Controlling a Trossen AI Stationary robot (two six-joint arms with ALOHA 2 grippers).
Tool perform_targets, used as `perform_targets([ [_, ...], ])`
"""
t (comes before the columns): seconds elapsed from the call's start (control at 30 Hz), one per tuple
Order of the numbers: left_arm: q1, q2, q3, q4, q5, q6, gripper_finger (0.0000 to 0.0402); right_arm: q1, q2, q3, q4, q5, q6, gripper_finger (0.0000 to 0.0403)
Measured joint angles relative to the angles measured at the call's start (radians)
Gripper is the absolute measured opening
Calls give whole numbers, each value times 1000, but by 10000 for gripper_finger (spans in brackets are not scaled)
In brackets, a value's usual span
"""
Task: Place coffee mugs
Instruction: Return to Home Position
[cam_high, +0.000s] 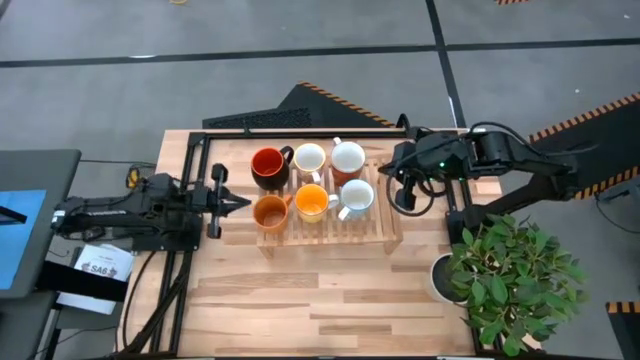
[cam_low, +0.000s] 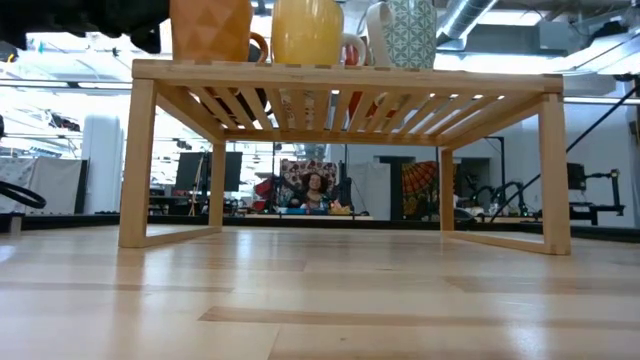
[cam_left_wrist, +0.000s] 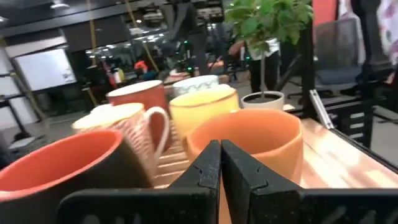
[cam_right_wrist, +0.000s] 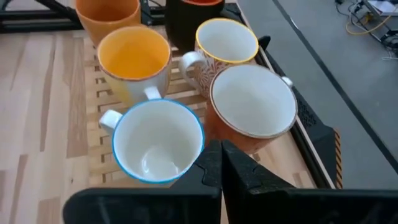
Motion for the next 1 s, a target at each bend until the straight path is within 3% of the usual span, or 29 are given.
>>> perform_targets([
  [0.17,5,-99,-1,-87,-5,15,0,0,1,0,9,-1,0,19],
  [0.67,4,-325,-231,4,93,-109,0,0,6,0,18,-8,0,19],
  [1.0,4,-329,-303,66,97,-141,0,0,6,0,8,-56,-9,20],
])
